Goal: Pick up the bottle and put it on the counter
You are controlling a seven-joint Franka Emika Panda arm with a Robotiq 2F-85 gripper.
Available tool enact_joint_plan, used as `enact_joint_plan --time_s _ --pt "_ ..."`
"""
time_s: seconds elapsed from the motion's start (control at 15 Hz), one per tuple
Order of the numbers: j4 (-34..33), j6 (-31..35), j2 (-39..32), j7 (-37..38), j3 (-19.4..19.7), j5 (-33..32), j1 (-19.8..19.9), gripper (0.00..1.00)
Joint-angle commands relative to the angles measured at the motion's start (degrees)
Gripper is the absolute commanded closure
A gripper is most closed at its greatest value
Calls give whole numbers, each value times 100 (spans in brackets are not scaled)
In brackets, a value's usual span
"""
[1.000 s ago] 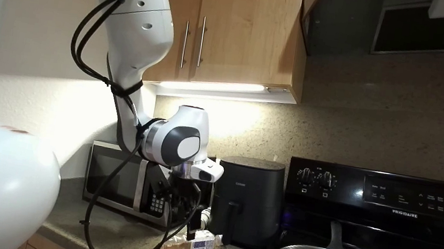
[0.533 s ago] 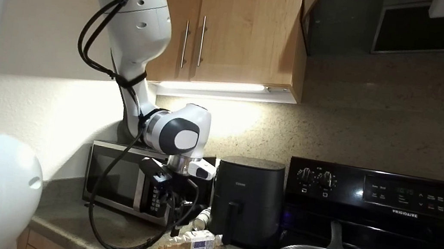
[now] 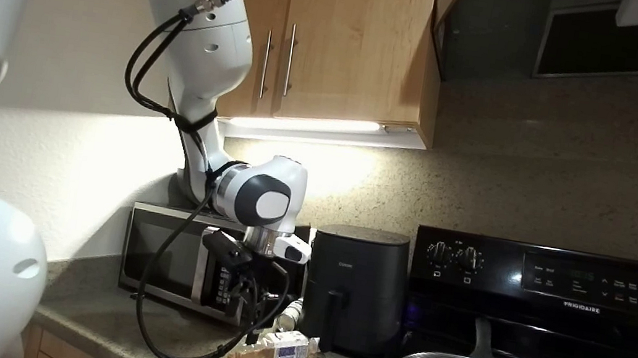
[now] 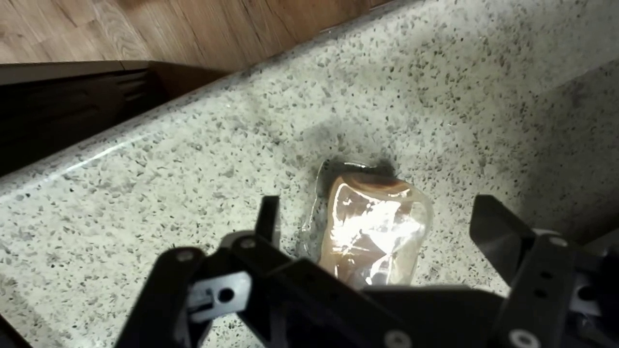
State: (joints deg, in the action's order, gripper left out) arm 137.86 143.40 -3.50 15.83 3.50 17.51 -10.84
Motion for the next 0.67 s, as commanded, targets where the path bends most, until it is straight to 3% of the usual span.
enact_joint_plan --time_s 0.0,0.6 --pt "-204 -37 -267 92 -268 -81 324 0" --pt "-549 -11 -675 34 -414 -38 541 0"
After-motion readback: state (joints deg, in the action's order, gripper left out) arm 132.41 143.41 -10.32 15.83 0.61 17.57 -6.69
